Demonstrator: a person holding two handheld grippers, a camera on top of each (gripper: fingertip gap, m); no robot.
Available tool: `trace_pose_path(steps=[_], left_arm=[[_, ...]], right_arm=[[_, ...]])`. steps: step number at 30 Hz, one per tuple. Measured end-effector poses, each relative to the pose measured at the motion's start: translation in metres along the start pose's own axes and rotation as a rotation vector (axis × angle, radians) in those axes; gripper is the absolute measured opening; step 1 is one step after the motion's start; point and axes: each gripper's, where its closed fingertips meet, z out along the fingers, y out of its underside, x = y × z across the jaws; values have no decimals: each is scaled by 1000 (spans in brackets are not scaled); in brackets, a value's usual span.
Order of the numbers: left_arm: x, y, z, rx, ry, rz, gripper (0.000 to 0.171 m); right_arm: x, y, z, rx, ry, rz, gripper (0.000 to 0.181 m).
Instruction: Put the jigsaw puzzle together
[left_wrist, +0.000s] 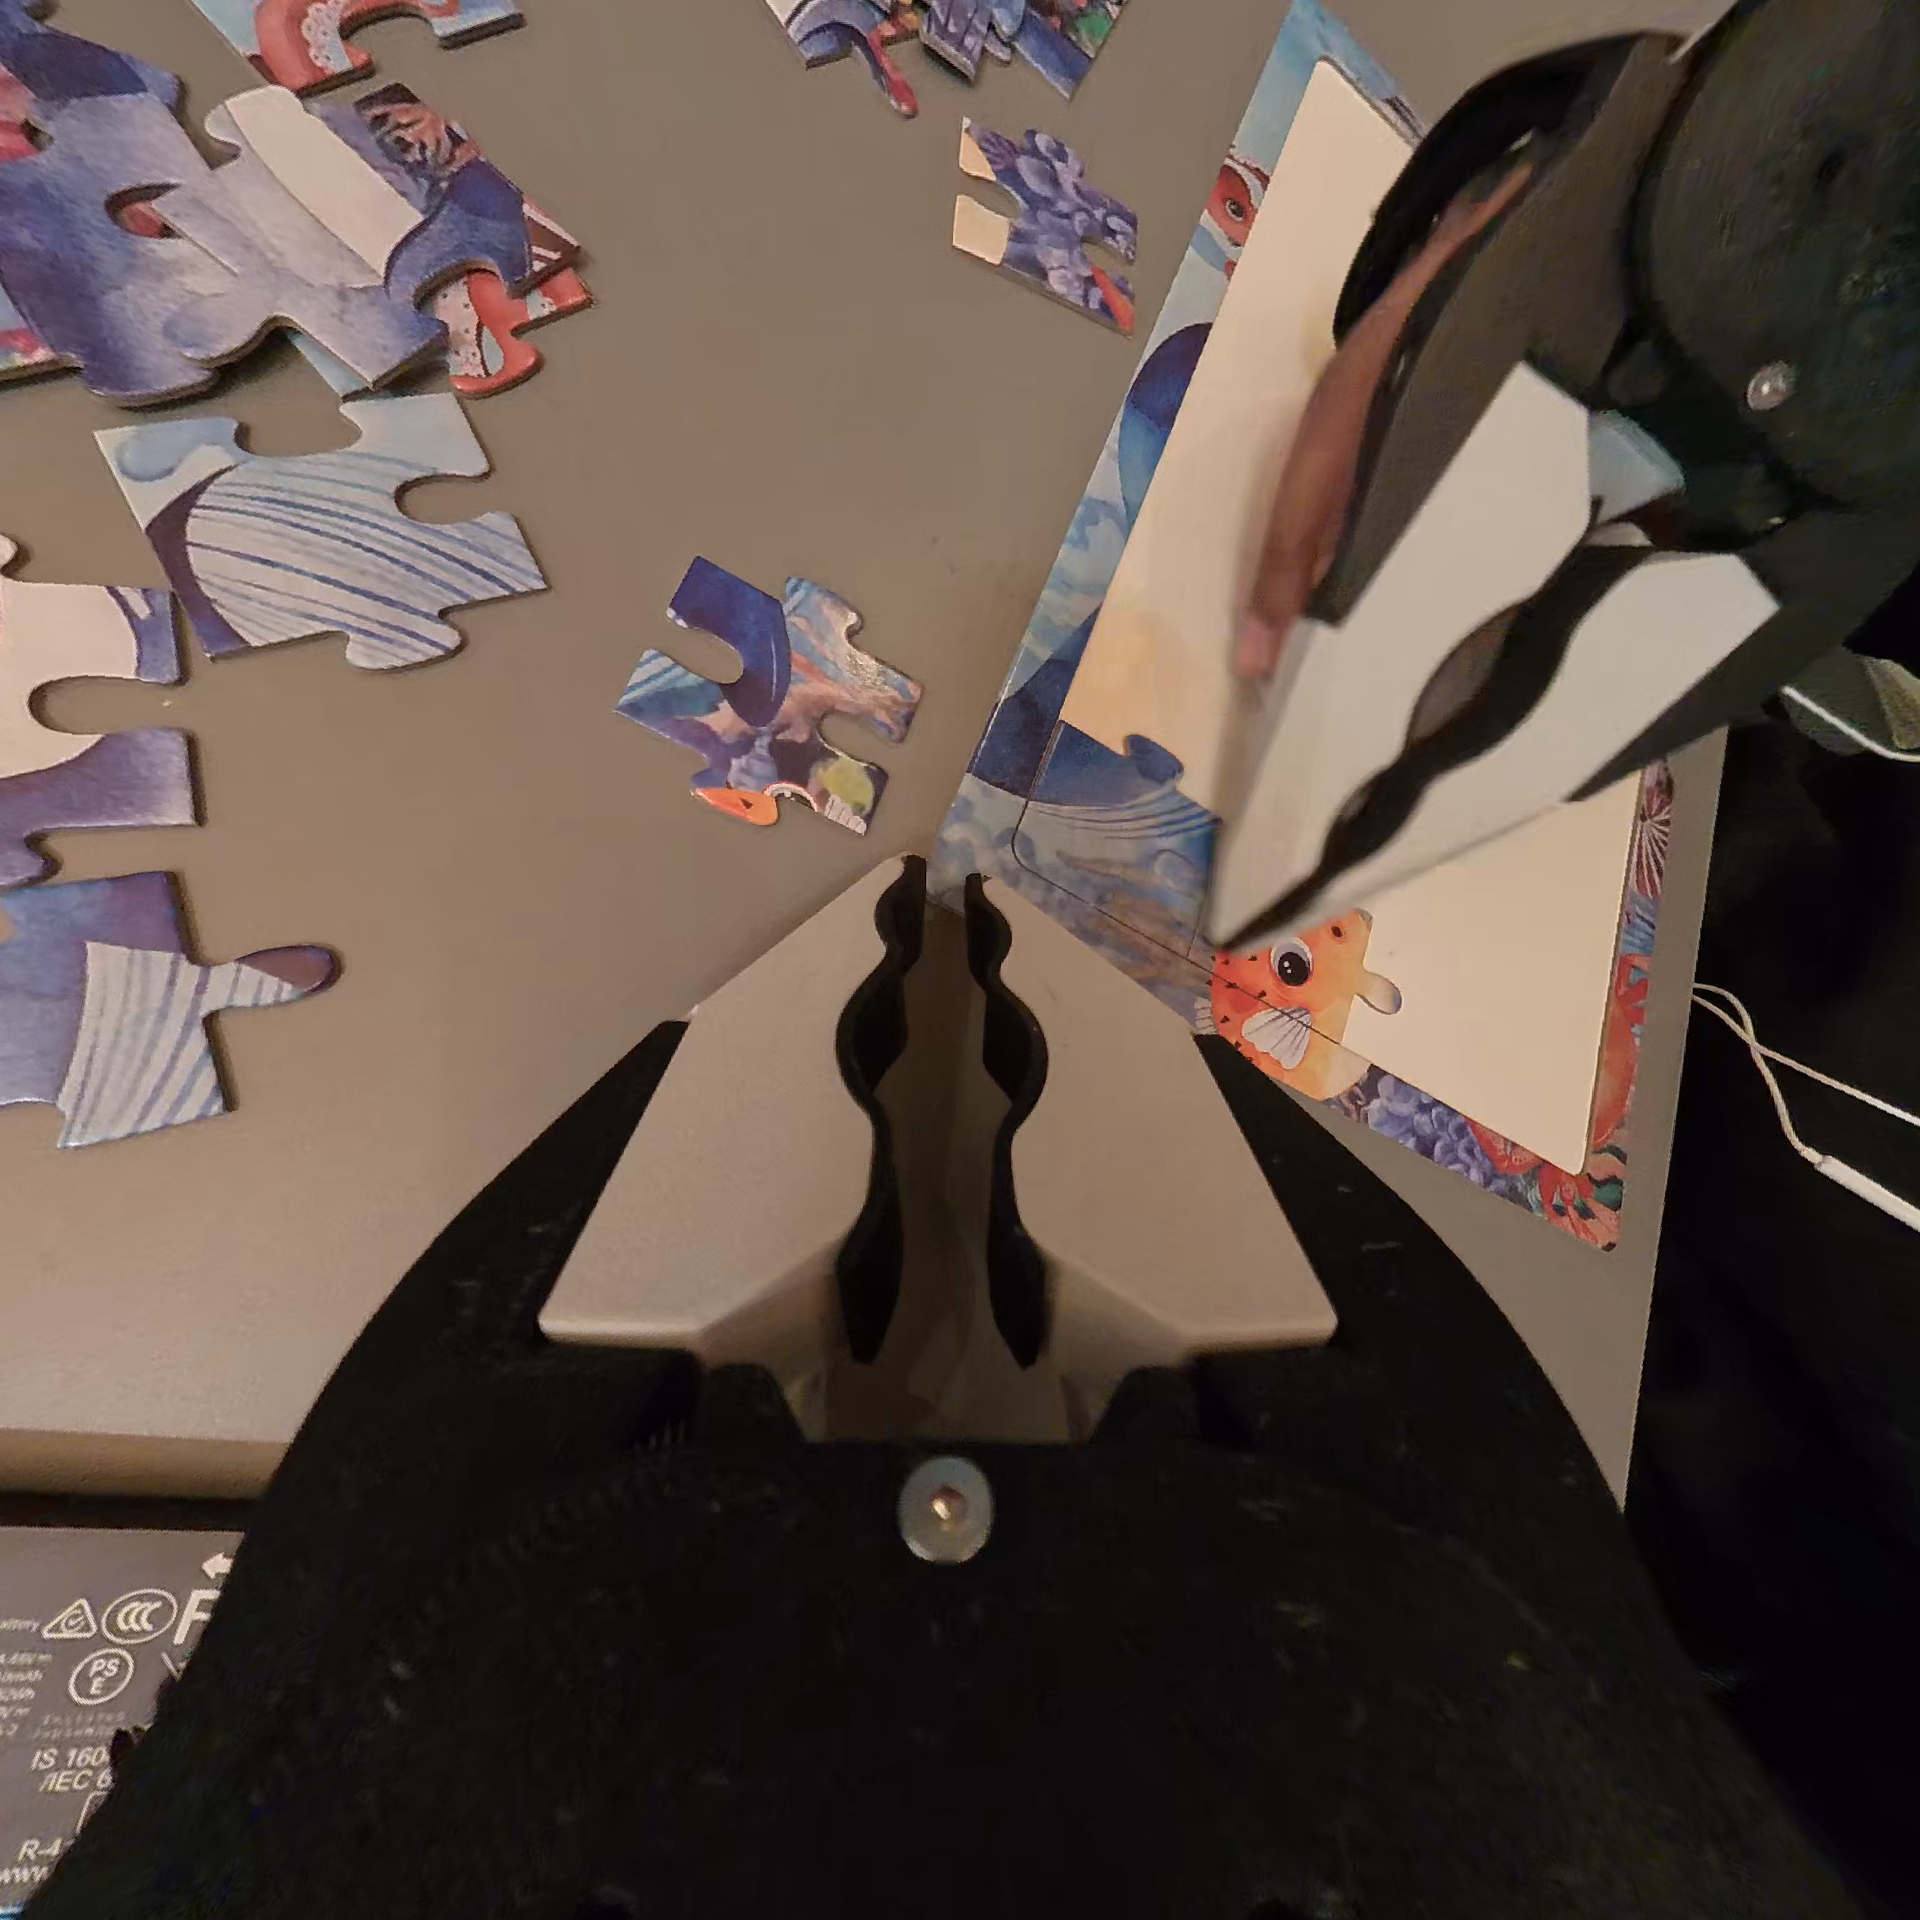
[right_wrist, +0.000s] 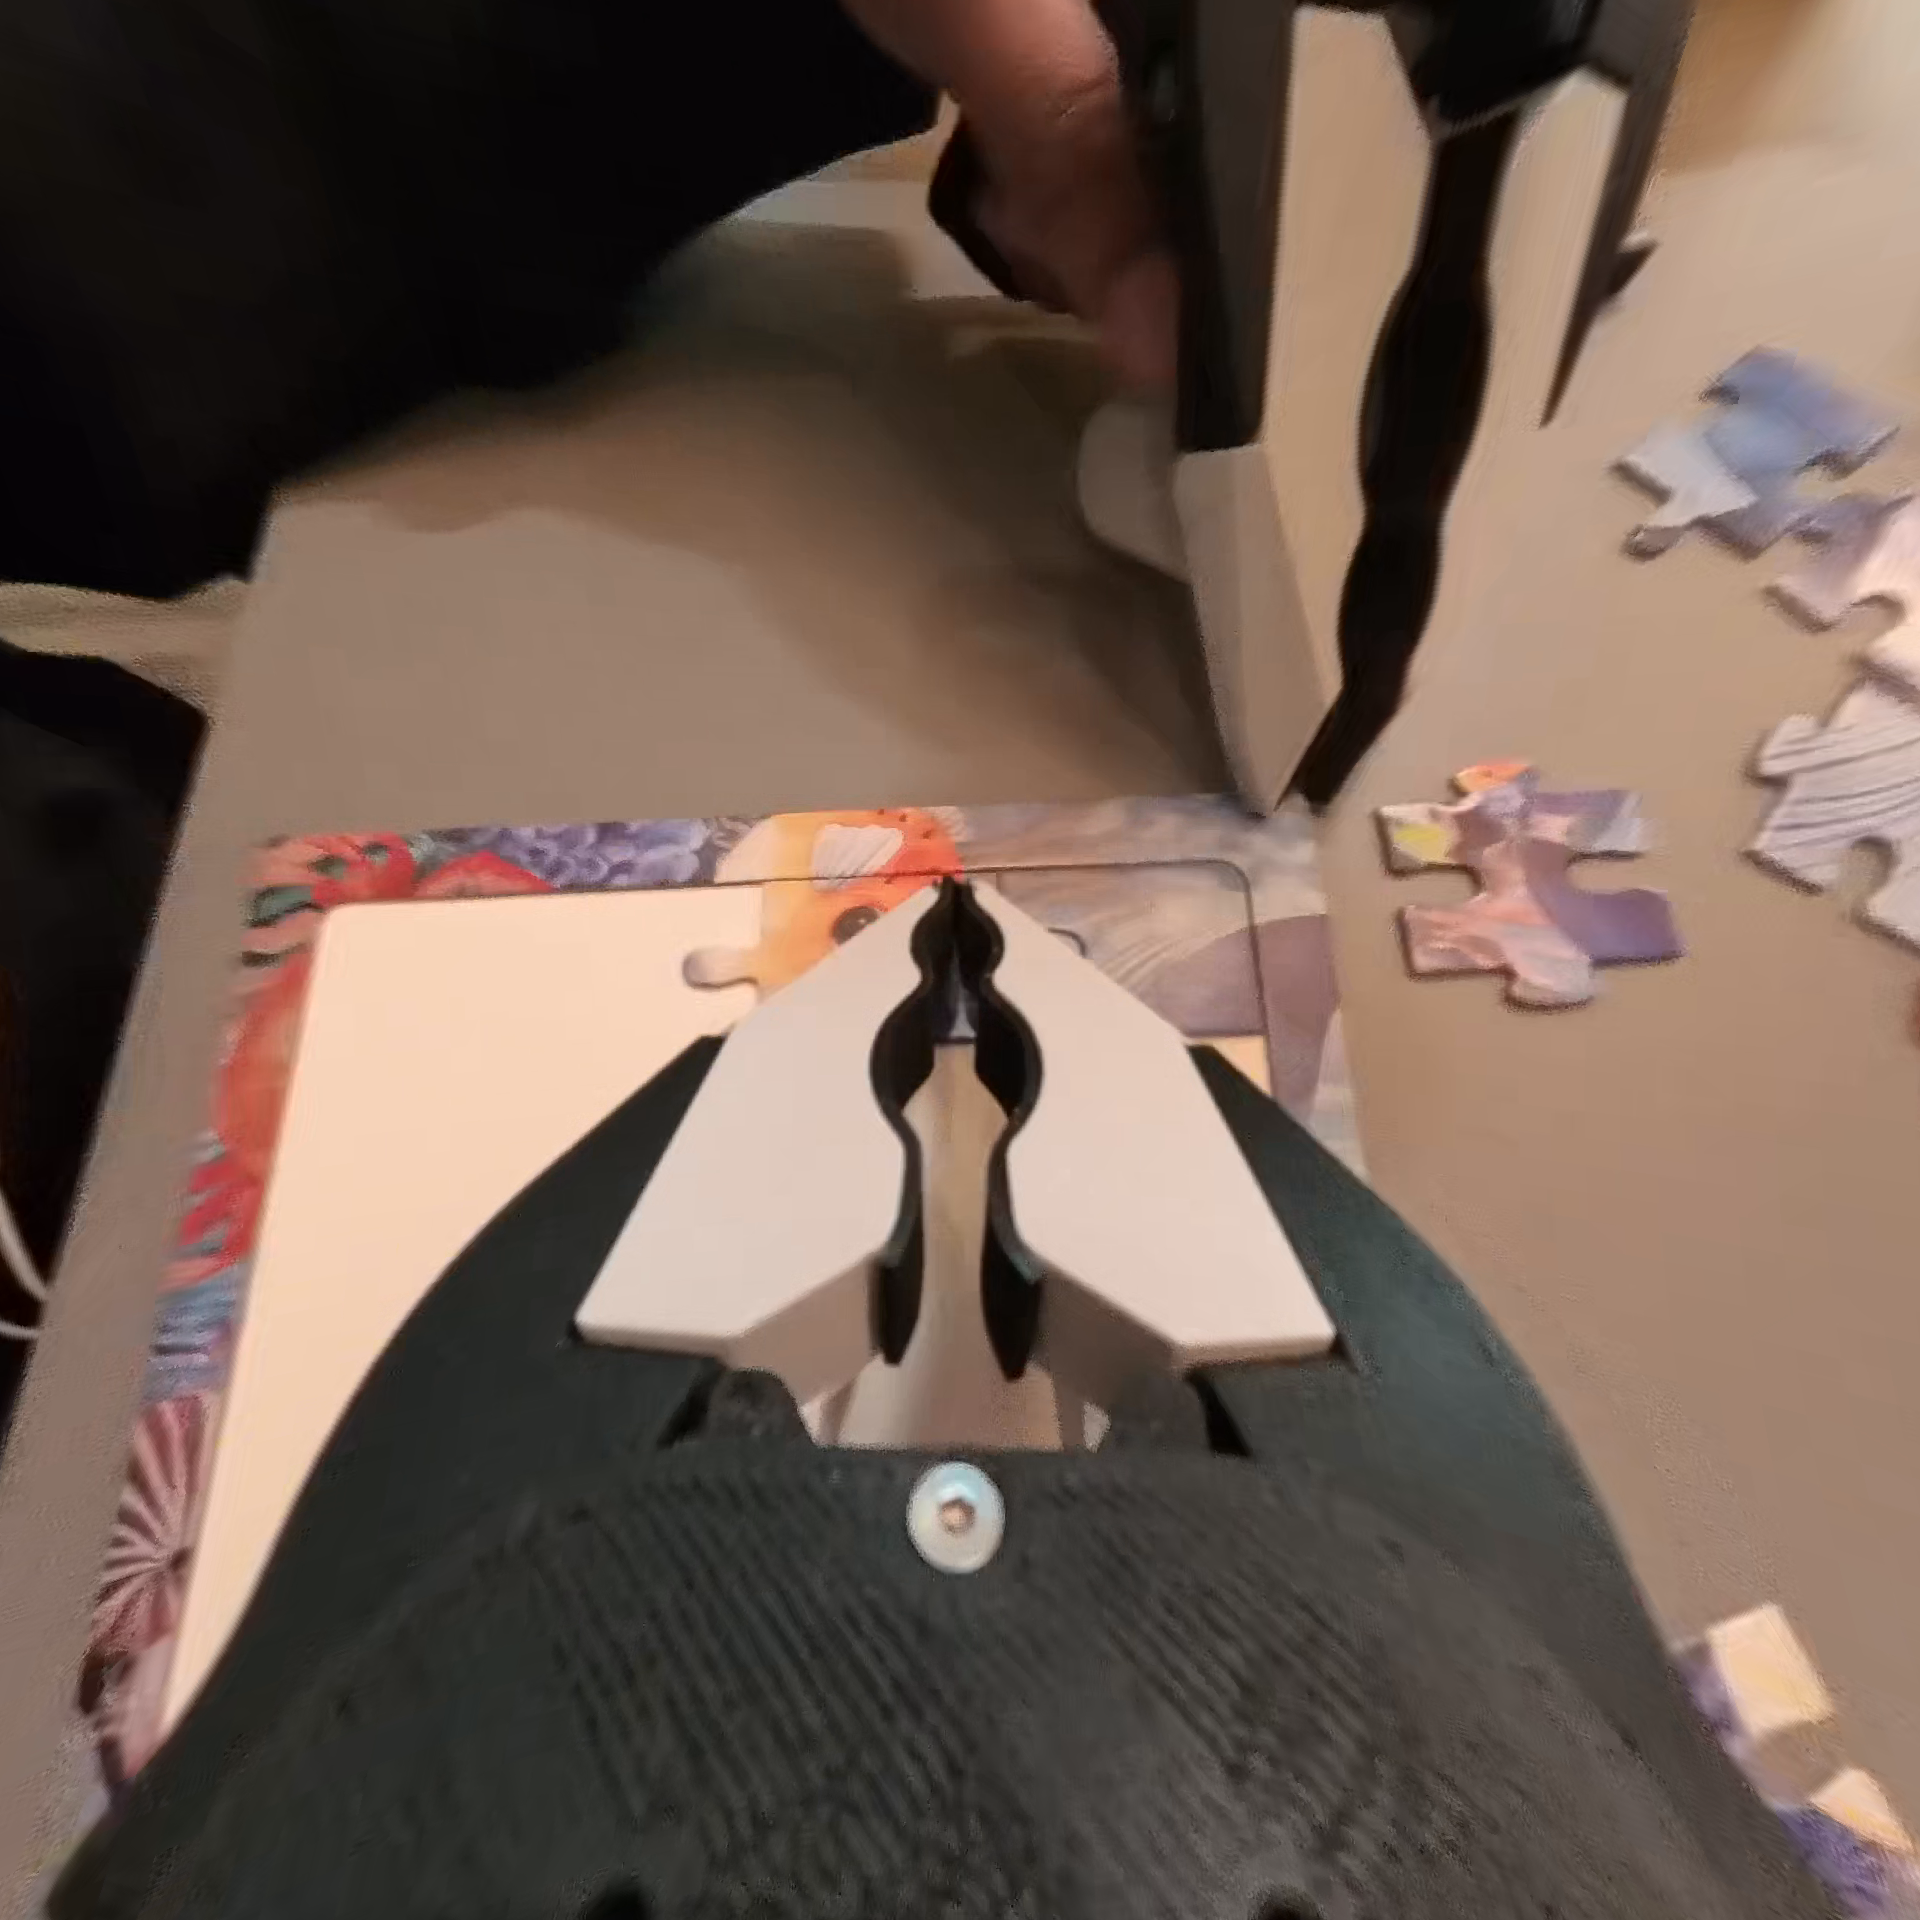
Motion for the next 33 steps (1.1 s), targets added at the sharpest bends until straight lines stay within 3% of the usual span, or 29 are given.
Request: trace_pose_path(steps=[1,4,6,9,11,13,16,19,22,25,28,30,33], left_arm=[[0,0,0,0,0,-1,5],[0,0,0,0,0,-1,5],[0,0,0,-1,-2,1,5],[0,0,0,-2,-3,2,5],[0,0,0,-1,-3,1,5],[0,0,1,-2,-2,1,5],[0,0,1,-1,-1,1,5],[0,0,1,-2,-3,3,5],[0,0,1,-1,-2,4,5],[-1,-1,-1,-15,-37,48,0],[3,-29,-20,146,-56,83,0],[-3,-46,-40,277,-80,59,0],[-33,-47,-59,319,-269,57,0]], right_arm=[[2,0,0,1,1,31,0],[50,5,-10,-19,290,0,0],[68,10,-18,-36,404,-37,0],[65,5,-21,9,365,-8,0],[46,-3,-21,70,234,14,0],[33,3,-16,37,131,49,0],[49,4,-23,41,237,70,0],[41,-4,-29,110,153,115,0],[38,12,-22,17,135,113,0],[64,-3,-52,136,265,146,0],[101,-9,-107,304,417,210,0],[127,4,-145,343,542,216,0],[160,33,-198,348,726,230,0]])
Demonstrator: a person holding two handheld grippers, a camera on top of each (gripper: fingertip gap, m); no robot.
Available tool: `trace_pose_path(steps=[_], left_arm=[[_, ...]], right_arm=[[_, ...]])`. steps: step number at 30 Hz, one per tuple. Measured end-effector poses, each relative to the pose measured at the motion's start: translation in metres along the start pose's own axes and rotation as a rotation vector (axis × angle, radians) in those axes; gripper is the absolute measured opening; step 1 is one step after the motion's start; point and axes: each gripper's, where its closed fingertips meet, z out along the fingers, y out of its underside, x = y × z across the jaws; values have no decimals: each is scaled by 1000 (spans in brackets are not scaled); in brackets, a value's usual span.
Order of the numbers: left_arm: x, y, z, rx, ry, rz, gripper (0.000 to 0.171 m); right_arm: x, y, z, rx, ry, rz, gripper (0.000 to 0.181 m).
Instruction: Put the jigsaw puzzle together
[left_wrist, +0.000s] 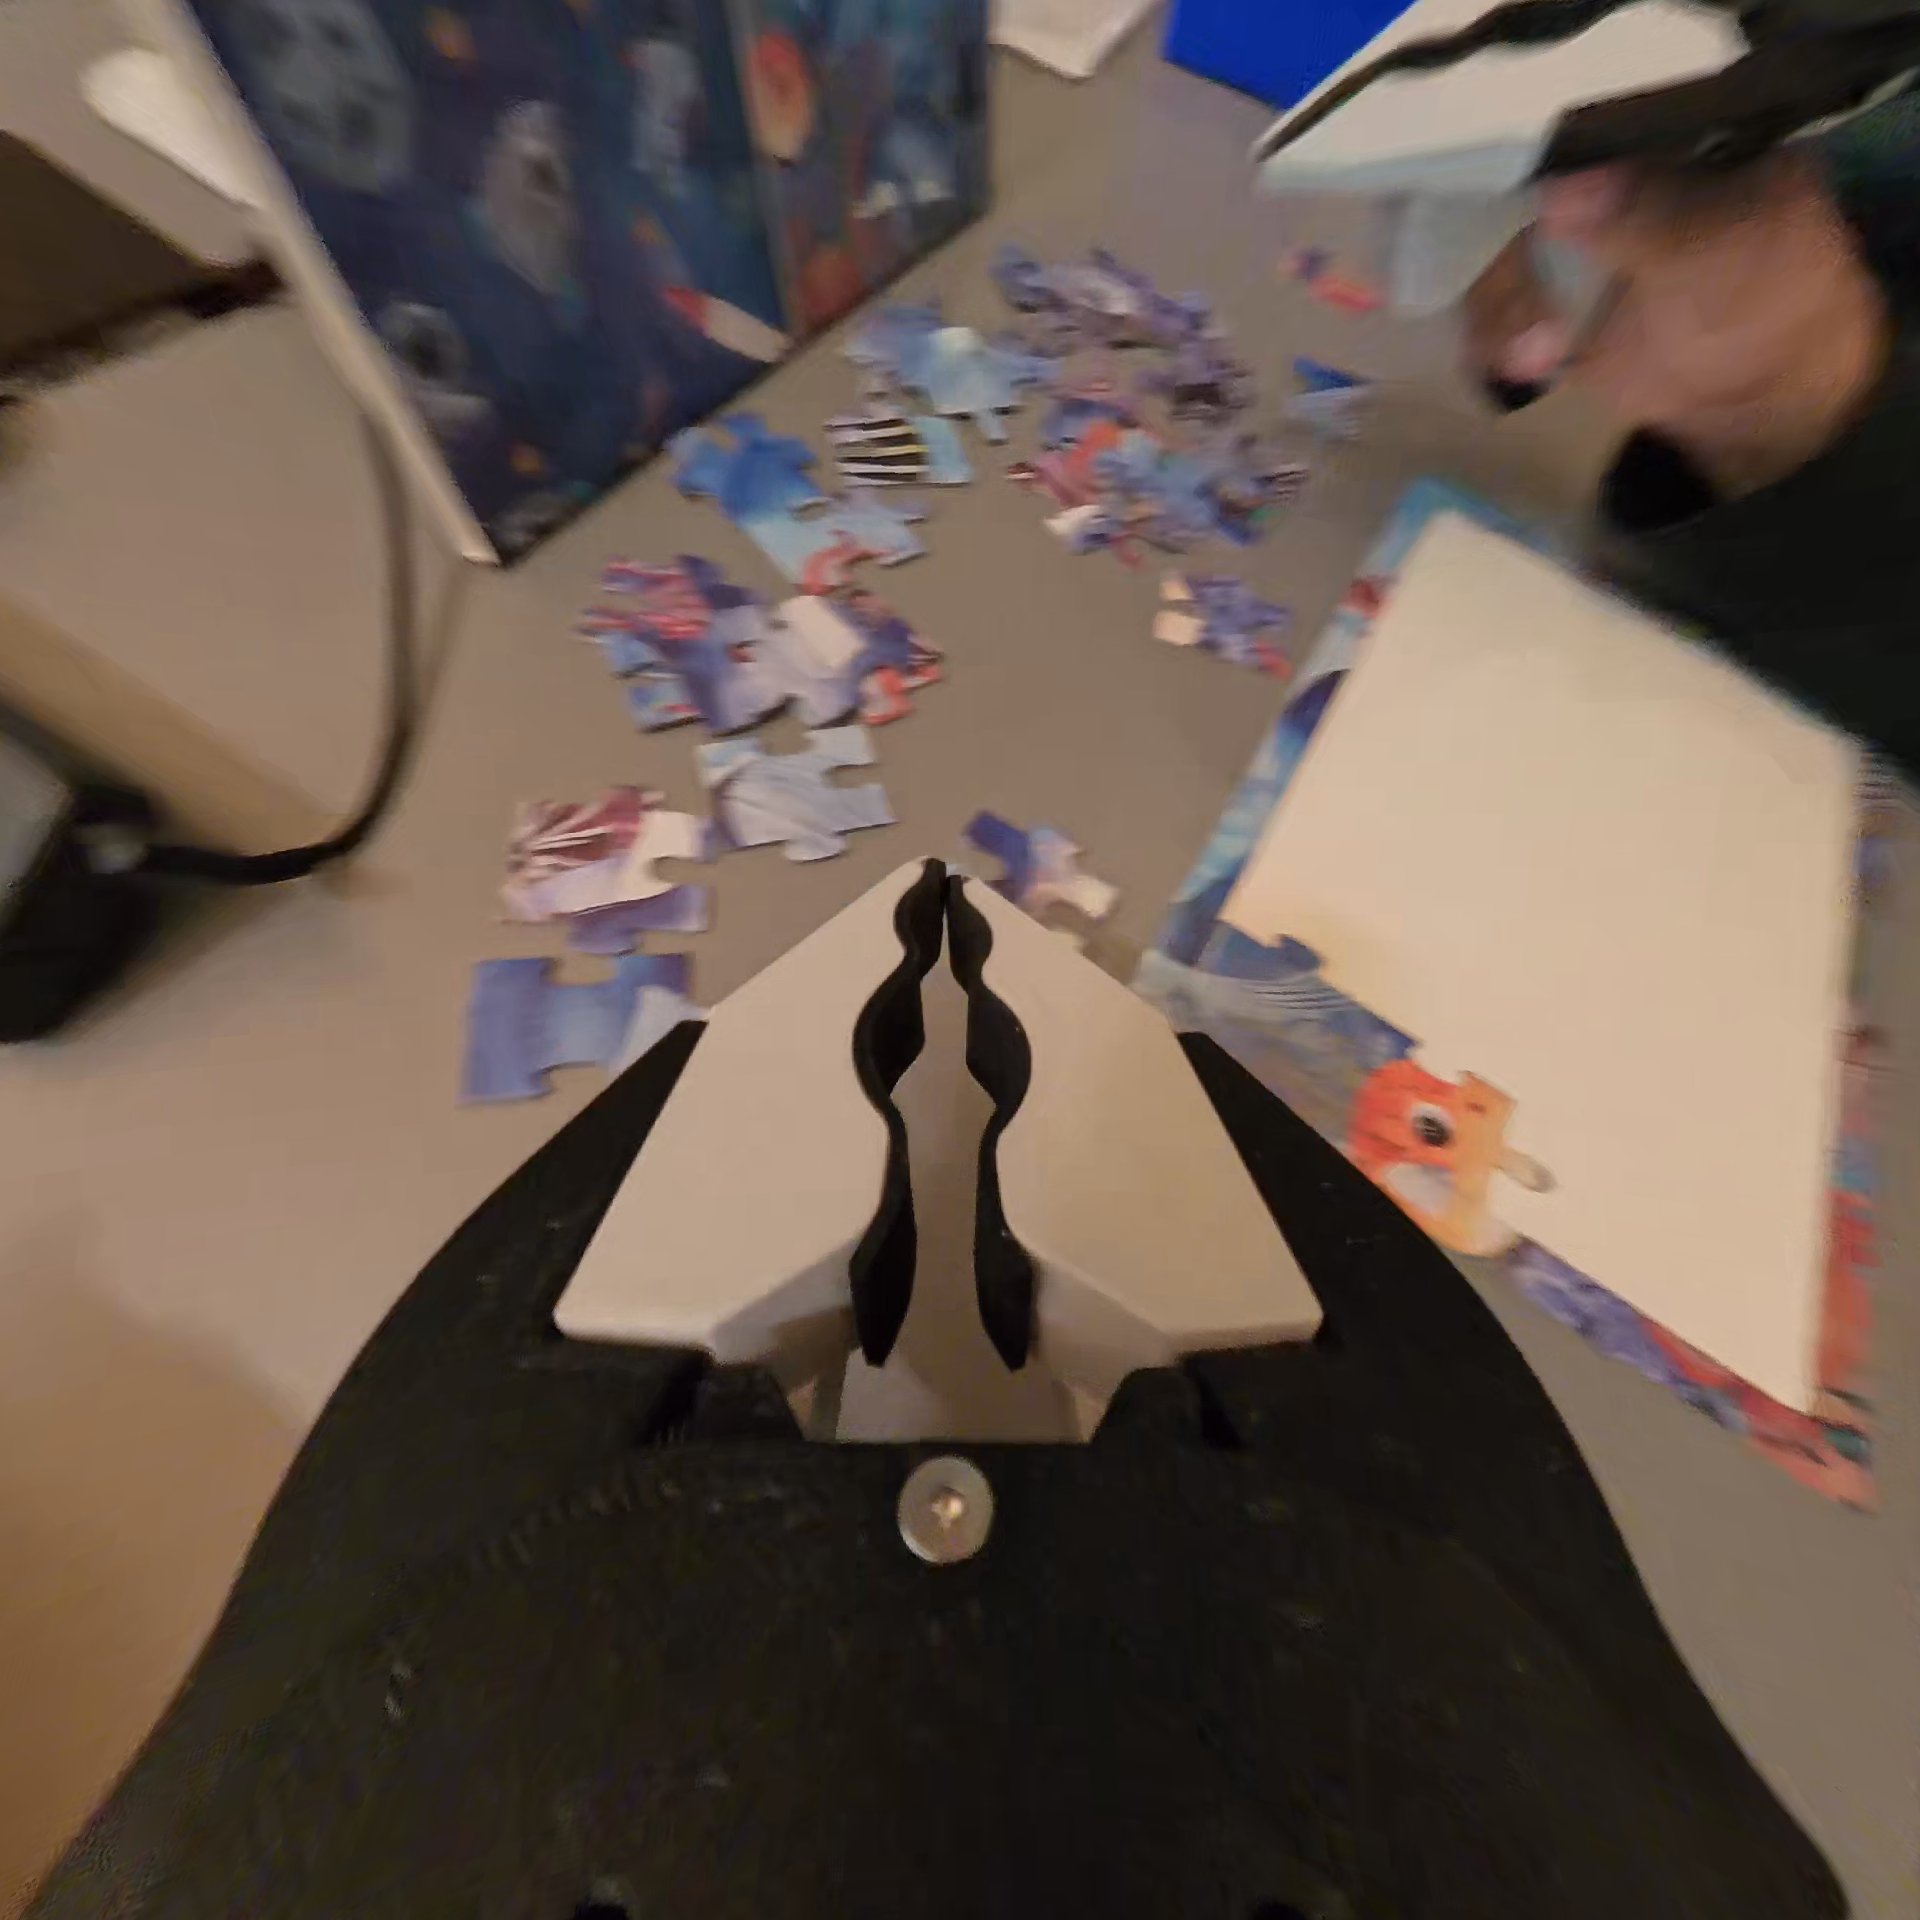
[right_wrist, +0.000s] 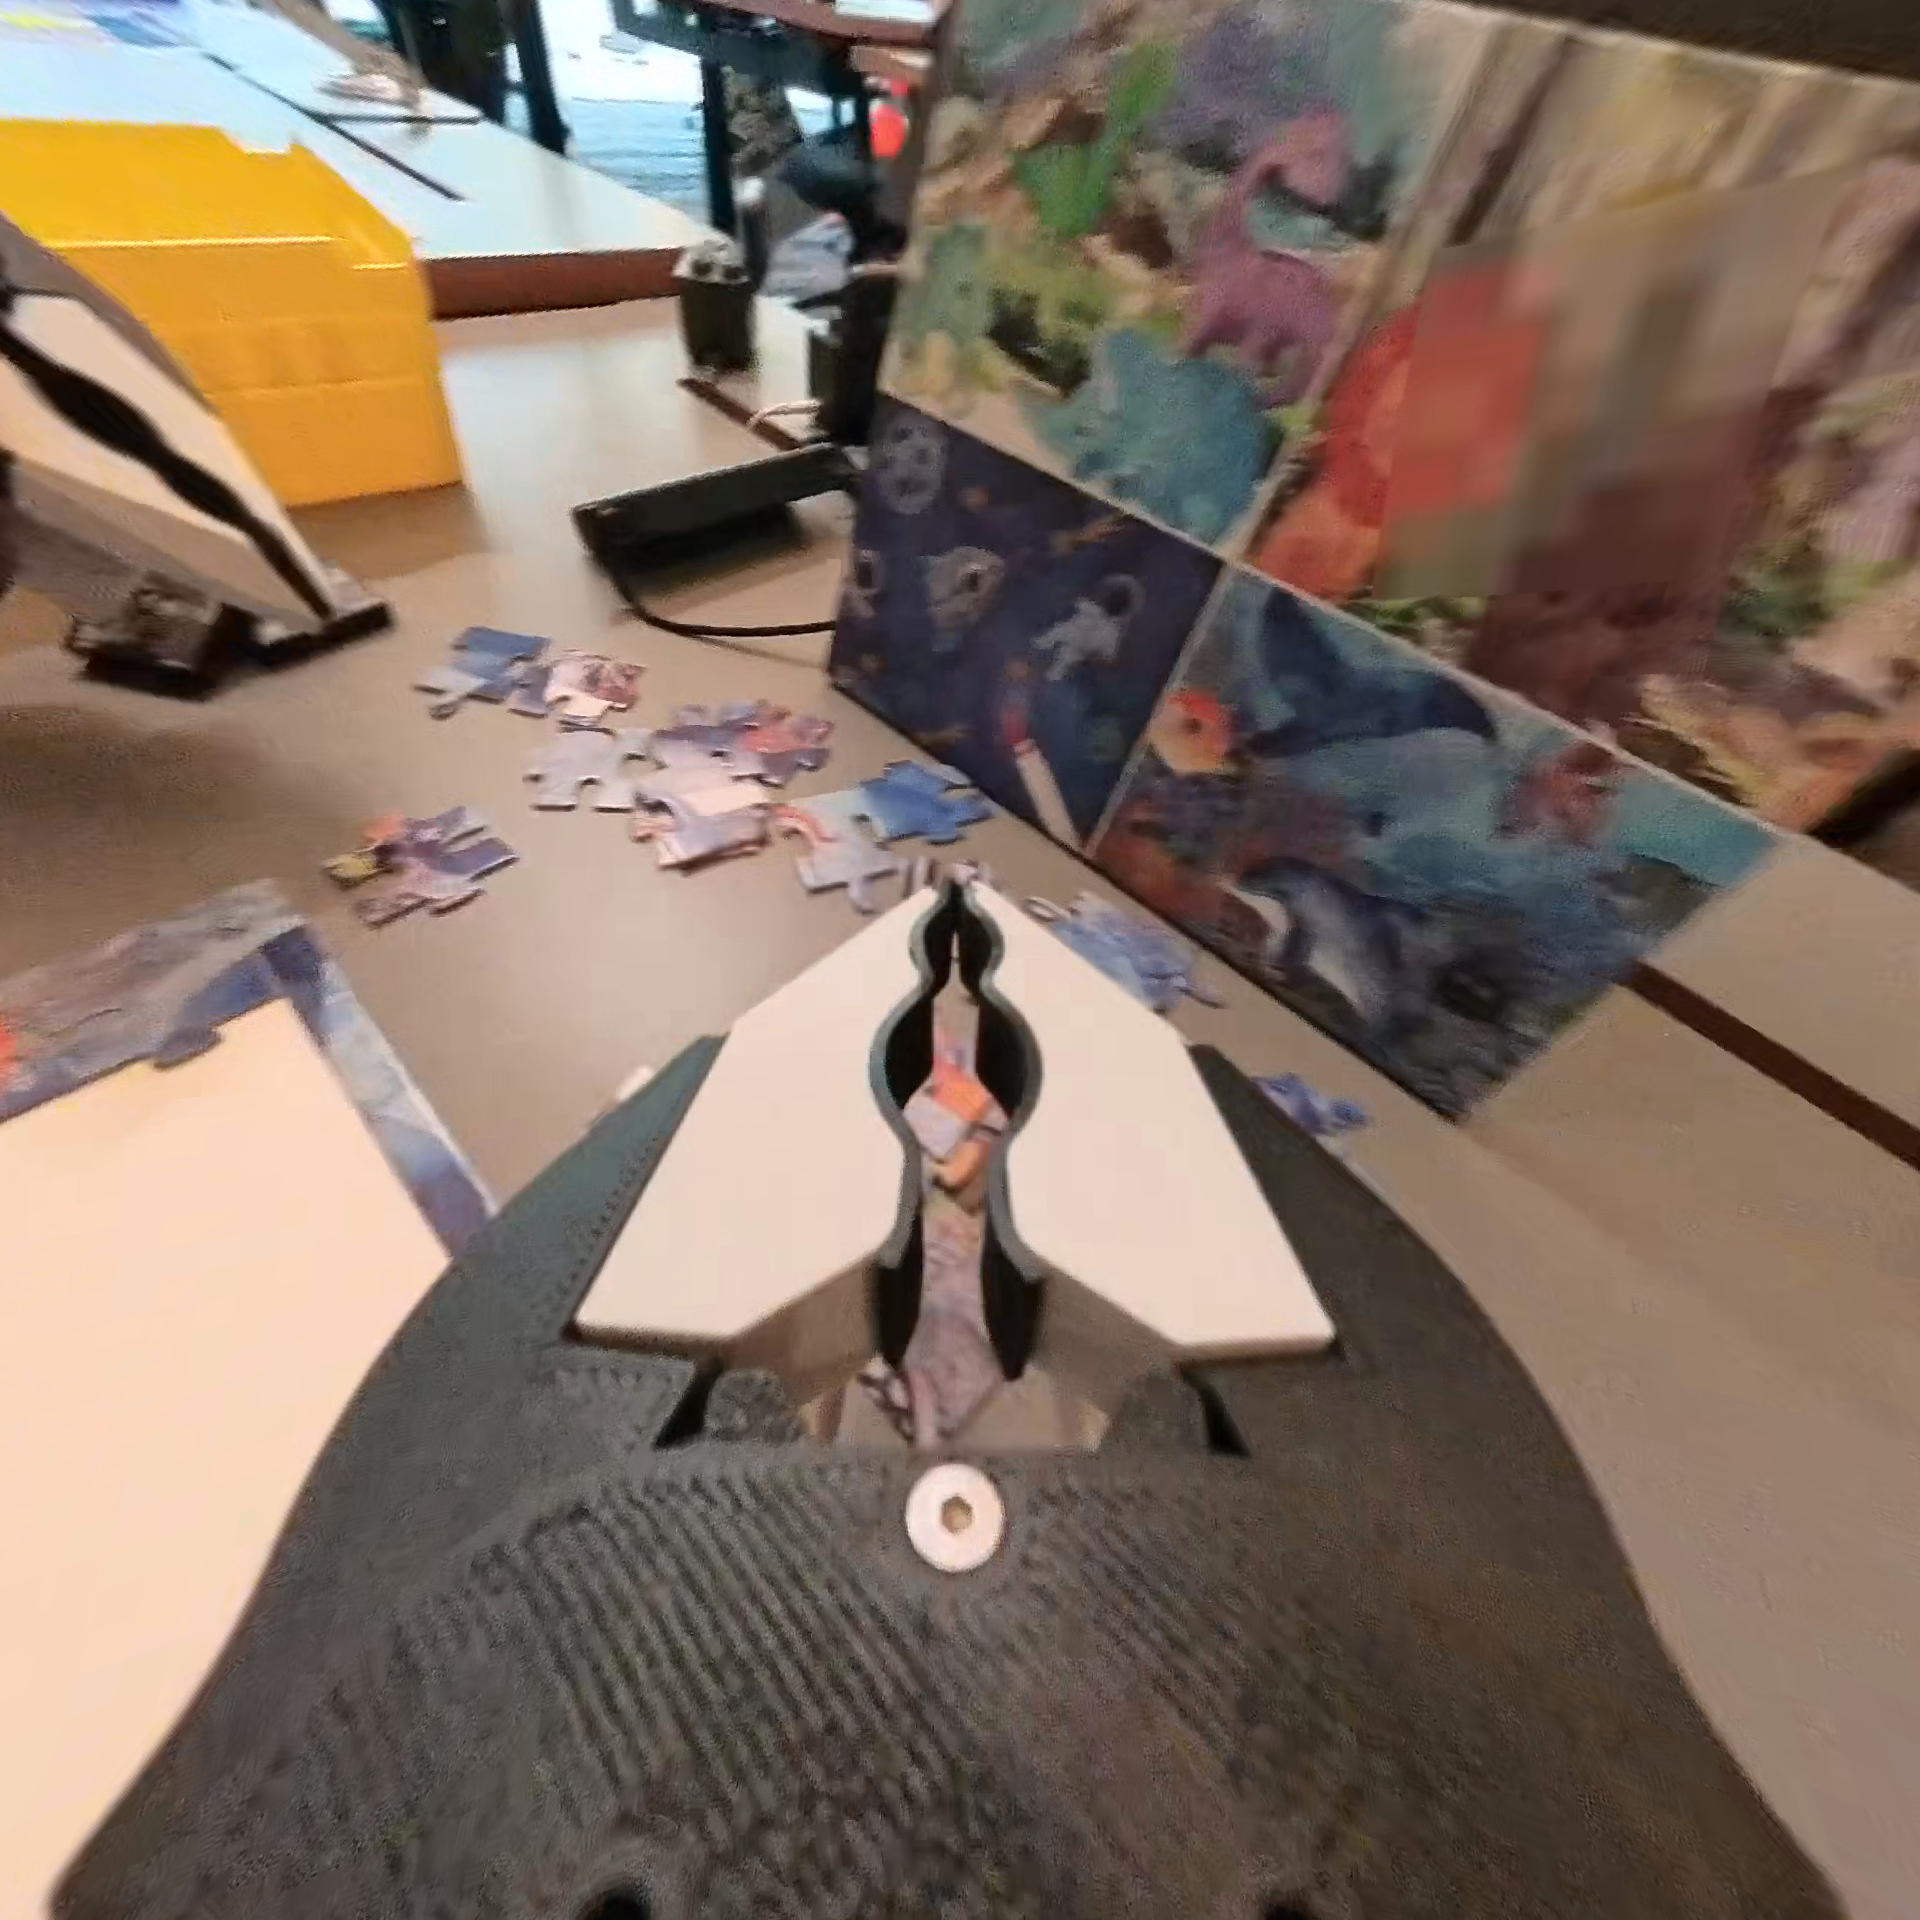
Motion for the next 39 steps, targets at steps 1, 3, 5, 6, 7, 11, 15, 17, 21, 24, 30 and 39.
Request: trace_pose_path(steps=[1,3,5,6,7,11,15,17,21,24,30,39], left_arm=[[-11,0,-2,1,-73,18,0],[-23,-7,-8,35,-172,37,0],[-29,-13,-12,70,-219,39,0],[-30,-13,-13,78,-230,34,0],[-32,-13,-14,81,-230,25,0],[-27,-15,-14,104,-182,3,1],[-25,-18,-14,119,-176,-5,3],[-28,-19,-16,125,-202,-5,3],[-40,-23,-25,172,-256,-41,4],[-48,-25,-33,209,-284,-83,6],[-57,-24,-37,212,-343,-98,10],[-60,-20,-35,185,-370,-86,13]], right_arm=[[17,1,-8,15,39,15,0],[42,4,-22,48,84,63,0],[58,6,-35,80,106,104,0],[64,7,-40,91,113,119,0],[68,7,-44,99,119,129,0],[75,9,-53,112,135,130,0],[70,6,-53,123,124,123,0],[68,4,-53,134,116,122,0],[62,1,-51,145,97,127,0],[60,1,-50,148,88,127,0],[56,-2,-50,163,67,144,0],[58,-3,-52,188,59,180,0]])
